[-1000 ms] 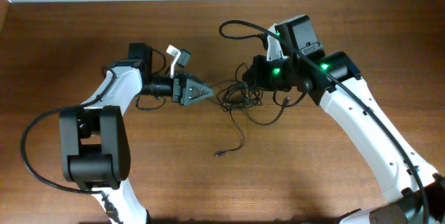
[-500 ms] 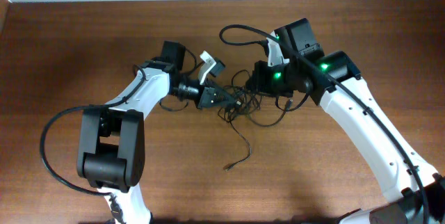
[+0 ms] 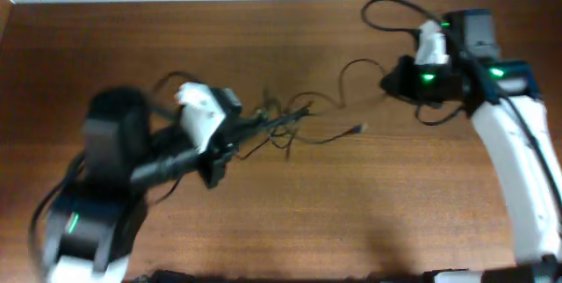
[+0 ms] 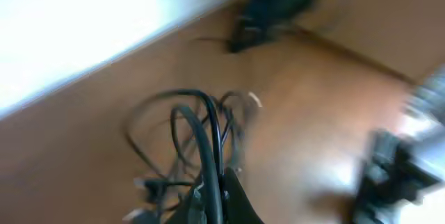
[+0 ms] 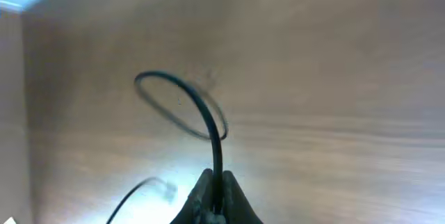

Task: Untangle cables
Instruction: 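Pull the left gripper left and right gripper right, stretching the cables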

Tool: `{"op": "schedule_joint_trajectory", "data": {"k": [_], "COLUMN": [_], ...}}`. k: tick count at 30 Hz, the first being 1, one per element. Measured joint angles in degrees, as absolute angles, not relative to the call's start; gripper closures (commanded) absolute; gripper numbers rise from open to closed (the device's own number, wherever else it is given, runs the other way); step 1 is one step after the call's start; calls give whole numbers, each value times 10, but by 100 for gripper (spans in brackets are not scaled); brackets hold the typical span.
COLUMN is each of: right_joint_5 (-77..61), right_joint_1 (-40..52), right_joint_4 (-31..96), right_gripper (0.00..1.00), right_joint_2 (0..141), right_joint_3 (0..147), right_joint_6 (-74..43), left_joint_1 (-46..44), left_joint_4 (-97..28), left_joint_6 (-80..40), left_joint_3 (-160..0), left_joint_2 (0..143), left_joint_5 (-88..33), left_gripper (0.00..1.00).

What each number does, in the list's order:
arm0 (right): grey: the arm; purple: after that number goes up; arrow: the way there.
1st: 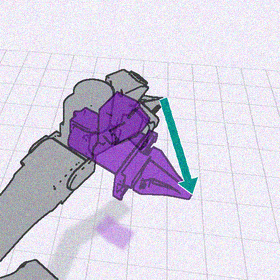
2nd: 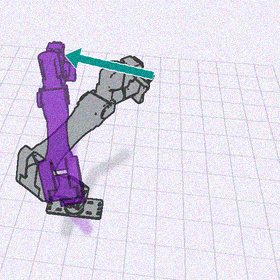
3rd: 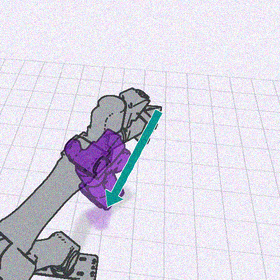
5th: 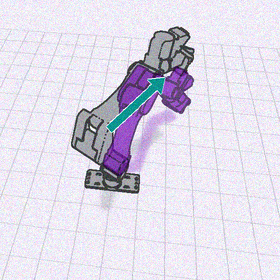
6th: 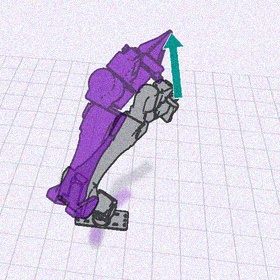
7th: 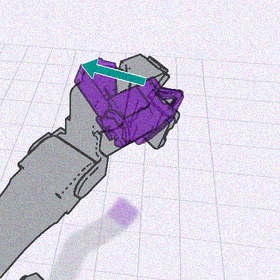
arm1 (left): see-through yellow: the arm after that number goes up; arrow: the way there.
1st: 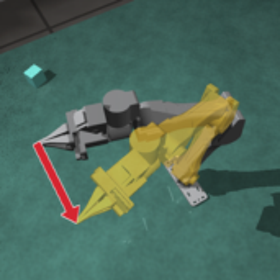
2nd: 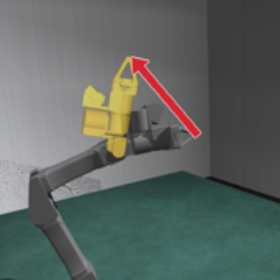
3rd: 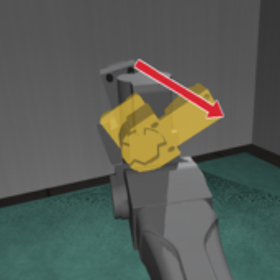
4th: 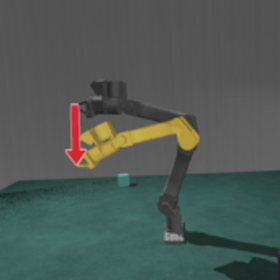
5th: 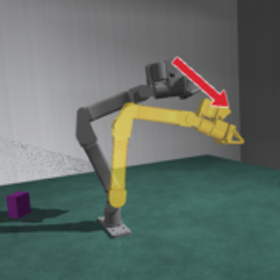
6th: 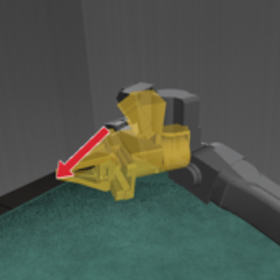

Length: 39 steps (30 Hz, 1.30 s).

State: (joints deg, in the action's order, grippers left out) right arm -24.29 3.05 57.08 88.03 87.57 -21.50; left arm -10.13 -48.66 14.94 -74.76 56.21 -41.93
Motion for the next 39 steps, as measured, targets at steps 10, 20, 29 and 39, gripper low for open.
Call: {"op": "schedule_joint_trajectory", "data": {"k": [10,20,29,39], "right_joint_5": [-247,-111,257,371], "right_joint_1": [-101,-105,-106,-199], "right_joint_4": [571,656,707,707], "right_gripper": [96,96,96,96], "right_joint_2": [701,706,706,779], "right_joint_3": [897,897,897,897], "right_joint_6": [-192,-177,-310,-415], "left_joint_1": [-99,-84,44,145], "left_joint_4": [-493,-577,-597,-610], "left_joint_6": [18,-126,-249,-288], "left_joint_3": [-756,-755,-755,-739], "left_joint_2": [438,596,663,663], "left_joint_5": [-133,66,88,75], "left_gripper": [98,100,100,100]}}
